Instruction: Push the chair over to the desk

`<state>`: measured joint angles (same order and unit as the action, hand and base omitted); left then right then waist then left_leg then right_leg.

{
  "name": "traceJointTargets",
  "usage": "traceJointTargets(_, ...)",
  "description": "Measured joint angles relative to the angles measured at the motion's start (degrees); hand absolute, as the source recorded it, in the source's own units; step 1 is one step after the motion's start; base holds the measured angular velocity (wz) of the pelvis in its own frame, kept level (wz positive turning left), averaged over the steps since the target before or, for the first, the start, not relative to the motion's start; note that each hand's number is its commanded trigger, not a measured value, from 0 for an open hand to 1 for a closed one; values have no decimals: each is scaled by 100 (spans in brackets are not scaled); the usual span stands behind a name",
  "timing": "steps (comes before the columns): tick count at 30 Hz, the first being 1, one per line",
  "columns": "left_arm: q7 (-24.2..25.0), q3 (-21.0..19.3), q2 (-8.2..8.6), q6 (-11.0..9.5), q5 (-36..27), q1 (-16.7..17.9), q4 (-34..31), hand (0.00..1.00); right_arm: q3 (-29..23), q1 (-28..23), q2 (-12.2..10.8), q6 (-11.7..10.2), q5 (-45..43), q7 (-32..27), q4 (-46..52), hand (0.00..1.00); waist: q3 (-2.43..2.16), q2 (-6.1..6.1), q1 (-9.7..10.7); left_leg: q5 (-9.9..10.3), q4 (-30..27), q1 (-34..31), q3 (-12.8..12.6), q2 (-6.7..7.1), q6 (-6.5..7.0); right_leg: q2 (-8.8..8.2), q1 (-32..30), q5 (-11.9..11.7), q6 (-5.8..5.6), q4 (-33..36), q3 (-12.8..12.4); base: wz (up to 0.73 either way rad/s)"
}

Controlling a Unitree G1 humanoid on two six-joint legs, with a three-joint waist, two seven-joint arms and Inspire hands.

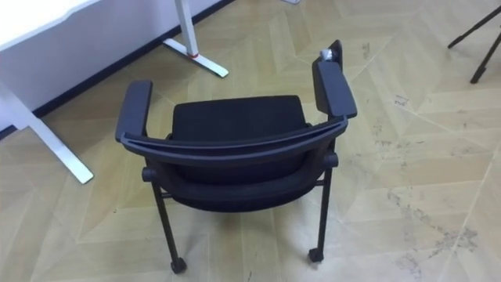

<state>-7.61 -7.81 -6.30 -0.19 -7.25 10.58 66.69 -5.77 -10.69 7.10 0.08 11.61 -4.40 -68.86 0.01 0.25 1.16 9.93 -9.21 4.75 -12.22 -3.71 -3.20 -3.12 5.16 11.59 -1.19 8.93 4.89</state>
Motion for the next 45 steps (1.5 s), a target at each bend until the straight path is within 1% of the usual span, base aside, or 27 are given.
traceJointTargets(2,-120,-15,-9,1,7,-3,-141,0,-1,-3,3,0,-16,2,0,0,8,29,15,0,0,0,17,0,0,0,0,0,1,1,9,2)
traceJointTargets(3,-194,-130,-13,20,0,-6,-303,0,-19,30,6,0,-53,6,1,0,7,57,16,0,-1,-5,24,0,0,0,1,-1,1,11,23,6)
traceJointTargets(4,-237,-206,-17,23,-1,-14,-404,0,-38,48,8,1,-80,6,-2,0,16,34,12,0,0,-6,23,0,0,0,1,0,1,17,35,8)
traceJointTargets(6,-459,-451,-80,10,-10,-119,-658,0,-102,86,33,2,-122,1,3,0,56,72,-6,0,0,-10,23,0,0,-3,1,0,0,20,44,2)
traceJointTargets(7,-510,-501,-114,14,-8,-143,-729,0,-122,102,34,2,-132,0,2,0,59,93,1,0,-1,-6,22,0,1,-4,4,0,0,16,45,0)
traceJointTargets(9,-838,-795,-146,-12,34,-191,-1211,0,-197,132,38,-4,-247,6,6,0,53,122,-16,1,0,13,18,0,1,-3,7,-4,-6,-3,28,0)
traceJointTargets(10,-925,-824,-156,-30,83,-212,-1310,0,-243,138,41,-7,-285,8,6,0,53,140,-22,1,1,14,14,0,1,-1,7,-6,-9,-2,17,-7)
traceJointTargets(11,-1078,-875,-188,-113,255,-275,-1389,0,-273,156,63,-7,-337,7,5,0,44,187,-46,1,3,28,-5,0,1,0,8,-14,-13,5,-11,-8)
traceJointTargets(12,-1199,-891,-251,-137,455,-354,-1405,0,-276,181,85,-7,-461,12,17,0,19,218,-10,1,1,35,2,2,2,-1,11,-18,-15,33,-15,-5)
traceJointTargets(13,-1259,-899,-279,-122,559,-385,-1485,0,-276,181,101,-7,-513,20,27,0,17,242,7,1,1,36,5,3,2,-2,-1,-17,-15,66,-10,0)
traceJointTargets(14,-1365,-894,-327,-123,774,-419,-1733,0,-277,206,141,-7,-572,33,30,0,27,279,12,1,2,36,8,4,2,-2,-6,-15,-17,76,-6,0)
traceJointTargets(16,-1536,-908,-391,-130,1203,-508,-2068,0,-296,206,197,-4,-709,35,28,0,24,340,13,1,2,39,21,4,2,-2,-6,-16,-17,80,-9,0)
traceJointTargets(18,-1765,-924,-431,-141,1657,-624,-2552,0,-303,203,211,-2,-821,27,28,0,-2,383,20,1,4,39,31,4,2,-2,-6,-15,-17,80,-9,0)
traceJointTargets(19,-1808,-923,-436,-143,1760,-624,-2694,0,-307,217,212,-1,-858,27,27,0,-8,390,36,1,4,40,25,4,3,-2,-6,-15,-17,83,-9,0)
traceJointTargets(20,-1877,-923,-446,-123,2068,-628,-2990,0,-289,245,214,2,-921,33,27,0,-6,382,52,1,3,39,23,4,3,-2,-6,-15,-17,88,-9,0)
traceJointTargets(21,-1918,-878,-451,-90,2551,-629,-3375,0,-277,254,211,3,-929,57,28,0,-11,385,92,0,1,38,24,4,3,-2,-6,-15,-17,84,-10,0)
traceJointTargets(22,-1933,-841,-451,-87,2804,-625,-3595,0,-281,256,212,3,-942,83,29,0,-4,374,95,0,1,37,27,4,3,-2,-5,-16,-17,83,-8,0)
traceJointTargets(23,-1968,-760,-461,-88,3254,-623,-3976,0,-280,264,215,4,-969,112,31,0,4,356,88,1,3,37,27,4,3,-2,-5,-16,-18,81,-9,0)
traceJointTargets(24,-1995,-717,-468,-92,3592,-630,-4268,0,-275,283,218,7,-970,156,30,0,1,341,108,1,2,37,31,6,3,-2,-6,-16,-18,80,-11,0)
traceJointTargets(25,-2006,-694,-473,-88,3750,-642,-4376,0,-263,288,218,8,-964,163,28,0,-2,333,143,1,2,37,35,6,3,-2,-6,-16,-18,80,-12,0)
traceJointTargets(27,-2031,-576,-483,-1,4428,-702,-4804,0,-262,281,225,7,-968,187,1,0,-1,341,206,1,2,5,45,7,3,-2,-29,-16,-18,68,-10,0)
traceJointTargets(28,-2032,-537,-485,18,4567,-712,-4929,0,-262,275,227,6,-968,188,-7,0,0,345,226,1,2,-1,44,7,3,-2,-31,-16,-18,64,-10,0)
traceJointTargets(30,-2068,-479,-512,15,5047,-712,-5381,0,-263,273,238,7,-970,192,-69,0,0,348,286,1,2,18,45,7,3,-2,-17,-16,-17,60,-20,-2)
traceJointTargets(32,-2095,-471,-551,16,5302,-711,-5636,0,-263,268,244,6,-986,198,-57,0,10,369,330,0,3,37,45,7,2,-2,-13,-17,-16,60,-37,-8)
traceJointTargets(35,-2147,-255,-616,16,5764,-742,-5937,0,-260,243,261,7,-967,220,-61,0,24,401,366,1,3,42,44,6,2,-2,-16,-17,-16,62,-44,-2)
traceJointTargets(40,-2103,142,-615,26,6206,-780,-5980,0,-230,273,306,2,-974,438,-42,0,32,403,370,1,3,39,44,6,2,-2,-19,-17,-16,51,-43,0)
traceJointTargets(45,-1863,587,-627,155,6444,-778,-5993,0,-167,298,356,2,-974,527,-49,0,43,374,410,0,3,-14,64,8,2,-2,-23,-30,-11,-11,-13,3)
